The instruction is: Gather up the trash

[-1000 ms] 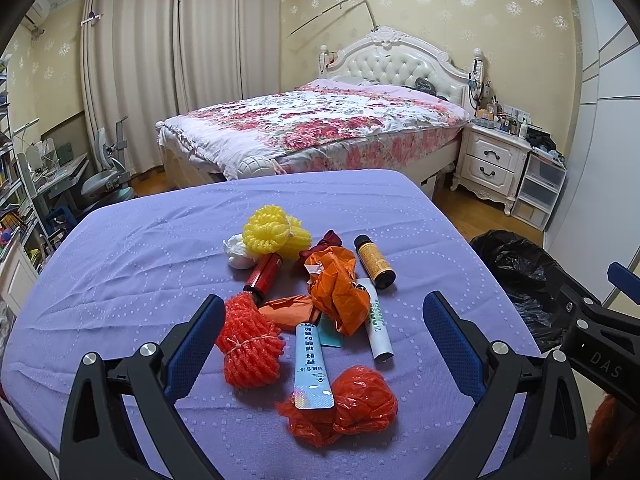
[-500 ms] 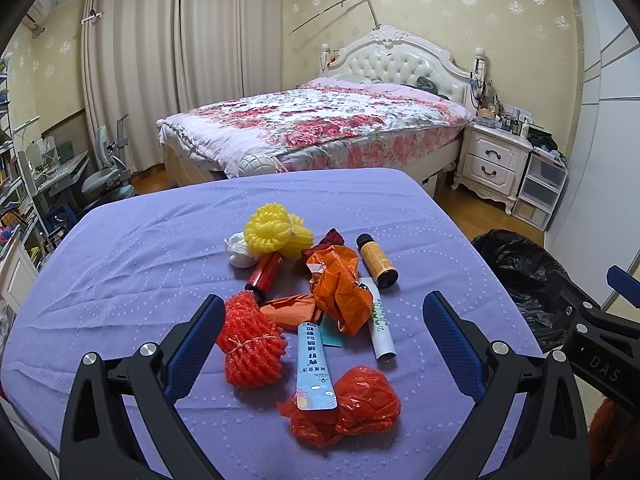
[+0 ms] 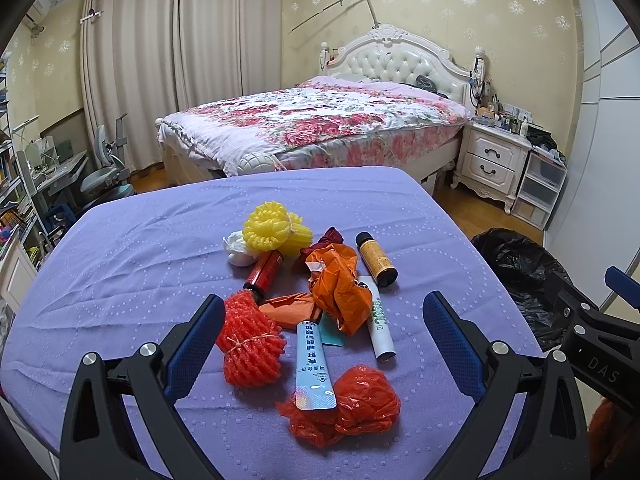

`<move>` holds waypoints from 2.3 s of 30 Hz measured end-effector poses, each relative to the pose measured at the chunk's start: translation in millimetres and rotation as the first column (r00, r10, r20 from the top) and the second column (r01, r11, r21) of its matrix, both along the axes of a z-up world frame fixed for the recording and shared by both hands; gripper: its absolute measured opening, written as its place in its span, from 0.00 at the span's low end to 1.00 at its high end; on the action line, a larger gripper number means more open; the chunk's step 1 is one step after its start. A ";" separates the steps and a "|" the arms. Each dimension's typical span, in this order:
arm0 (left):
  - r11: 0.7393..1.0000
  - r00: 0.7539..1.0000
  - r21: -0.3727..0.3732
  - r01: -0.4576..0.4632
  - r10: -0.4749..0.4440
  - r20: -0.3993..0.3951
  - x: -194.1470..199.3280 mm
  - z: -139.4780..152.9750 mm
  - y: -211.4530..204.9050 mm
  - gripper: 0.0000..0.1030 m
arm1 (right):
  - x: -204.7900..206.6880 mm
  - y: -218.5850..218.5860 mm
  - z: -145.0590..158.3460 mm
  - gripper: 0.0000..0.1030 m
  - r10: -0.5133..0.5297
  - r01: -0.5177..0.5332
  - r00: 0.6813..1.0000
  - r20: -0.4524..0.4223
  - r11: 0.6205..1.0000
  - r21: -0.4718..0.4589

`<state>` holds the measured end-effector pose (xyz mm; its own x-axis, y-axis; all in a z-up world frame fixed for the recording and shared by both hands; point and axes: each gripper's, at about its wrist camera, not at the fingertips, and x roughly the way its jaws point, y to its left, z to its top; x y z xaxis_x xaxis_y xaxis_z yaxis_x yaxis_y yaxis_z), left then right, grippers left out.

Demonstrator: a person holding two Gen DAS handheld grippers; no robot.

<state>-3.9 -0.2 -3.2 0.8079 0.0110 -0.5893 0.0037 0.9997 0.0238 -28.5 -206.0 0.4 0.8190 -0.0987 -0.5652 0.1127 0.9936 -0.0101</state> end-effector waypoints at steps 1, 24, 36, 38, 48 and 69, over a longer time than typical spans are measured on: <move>1.000 1.000 -0.001 0.000 0.000 0.000 0.1 -0.1 0.0 0.94 | 0.1 -0.1 0.1 0.96 0.000 0.000 1.000 0.000 1.000 0.000; 1.000 1.000 0.009 -0.006 0.006 -0.001 -1.4 -4.3 3.0 0.94 | 0.2 -0.7 -1.5 0.96 0.005 -0.005 1.000 -0.006 1.000 0.002; 0.994 0.994 0.044 -0.100 0.101 -0.034 -8.0 -15.4 61.8 0.73 | 14.6 33.6 -13.3 0.75 0.134 -0.130 0.987 -0.087 0.990 0.046; 0.993 0.993 0.036 -0.108 0.109 -0.044 -6.2 -16.4 72.4 0.73 | 20.0 47.9 -12.4 0.73 0.171 -0.167 0.981 -0.095 0.985 0.050; 0.982 0.980 0.007 -0.189 0.189 -0.054 0.5 -20.1 125.0 0.73 | 53.7 133.3 -7.6 0.62 0.364 -0.367 0.923 -0.123 0.930 0.005; 0.989 0.988 -0.040 -0.139 0.136 -0.071 5.1 -19.0 107.2 0.77 | 52.7 129.7 -7.3 0.25 0.383 -0.384 0.913 -0.140 0.923 0.019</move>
<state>1.1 106.9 -22.2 0.7588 0.0916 -0.6448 -0.1341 0.9908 -0.0170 24.2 -76.3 -6.9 0.7085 0.2018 -0.6762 -0.2798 0.9600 -0.0066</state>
